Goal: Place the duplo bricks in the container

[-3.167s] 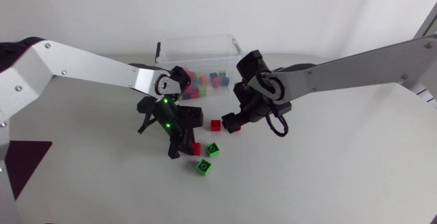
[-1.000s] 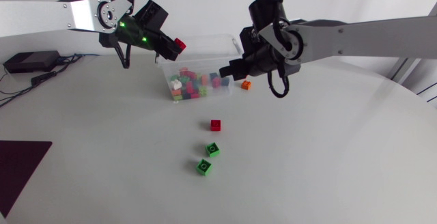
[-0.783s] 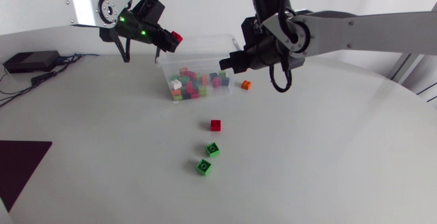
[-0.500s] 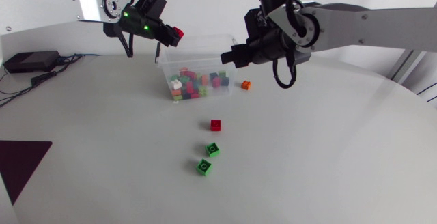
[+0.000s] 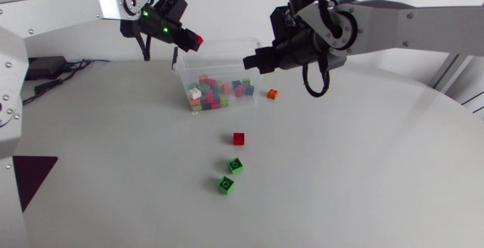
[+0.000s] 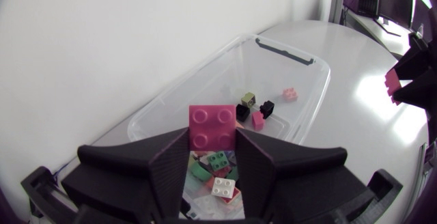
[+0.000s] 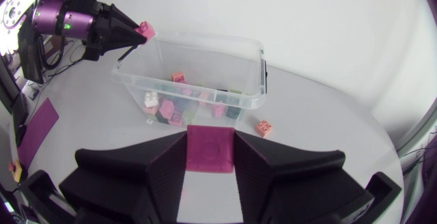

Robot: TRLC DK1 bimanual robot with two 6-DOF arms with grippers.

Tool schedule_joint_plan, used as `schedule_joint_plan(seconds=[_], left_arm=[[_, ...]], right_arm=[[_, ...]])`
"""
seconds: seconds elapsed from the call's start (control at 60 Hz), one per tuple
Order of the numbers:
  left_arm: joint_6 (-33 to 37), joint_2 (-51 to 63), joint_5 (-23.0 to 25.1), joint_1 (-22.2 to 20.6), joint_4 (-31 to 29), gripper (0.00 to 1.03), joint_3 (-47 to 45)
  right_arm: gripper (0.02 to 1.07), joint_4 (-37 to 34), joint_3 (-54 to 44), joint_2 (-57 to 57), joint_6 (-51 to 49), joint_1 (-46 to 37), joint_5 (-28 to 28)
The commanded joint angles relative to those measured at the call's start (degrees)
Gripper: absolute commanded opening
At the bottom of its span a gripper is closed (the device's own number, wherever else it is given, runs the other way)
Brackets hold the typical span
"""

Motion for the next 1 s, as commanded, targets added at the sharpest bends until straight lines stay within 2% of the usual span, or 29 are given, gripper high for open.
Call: schedule_joint_plan(seconds=[0.0, 0.033, 0.067, 0.083, 0.1, 0.167, 0.2, 0.217, 0.317, 0.483, 0.983], left_arm=[[-1.55, 2.28, -0.42, -0.46, -1.55, 0.20, 3.43], [-1.64, 2.46, -0.42, -0.46, -1.90, 0.25, 3.78], [-1.99, 2.54, -0.60, -0.38, -2.07, 0.35, 4.14], [-2.08, 2.63, -0.69, -0.38, -2.34, 0.44, 4.40], [-2.08, 2.63, -0.78, -0.38, -2.42, 0.46, 4.40], [-2.87, 2.72, -1.13, -0.11, -3.39, 0.87, 5.19], [-2.95, 2.63, -1.13, -0.03, -3.92, 0.98, 5.37], [-3.04, 2.54, -1.13, -0.03, -4.27, 1.00, 5.45], [-2.69, 0.96, -1.13, -0.11, -6.64, 1.00, 4.40], [-2.52, -5.45, -1.13, -0.11, -6.73, 1.00, -2.90], [-1.02, -25.23, -2.36, -0.64, -2.07, 1.00, -27.33]], right_arm=[[0.29, -0.49, -0.55, -1.76, 1.42, 0.38, -0.01], [0.29, -0.49, -0.55, -1.85, 1.42, 0.38, -0.01], [0.29, -0.49, -0.37, -2.02, 1.42, 0.38, -0.01], [0.29, -0.40, -0.28, -2.02, 1.42, 0.38, 0.07], [0.29, -0.40, -0.28, -2.11, 1.42, 0.29, -0.01], [0.29, -0.49, 0.16, -2.20, 1.33, 0.21, -0.01], [0.29, -0.58, 0.33, -2.20, 1.33, 0.21, -0.01], [0.29, -0.58, 0.42, -2.20, 1.33, 0.12, -0.01], [0.29, -0.32, 1.12, -2.11, 1.42, 0.21, -0.01], [0.29, 0.30, 3.32, -0.53, 1.42, 0.21, -0.10], [0.29, 3.20, 11.41, 6.33, 2.03, 0.91, -0.10]])
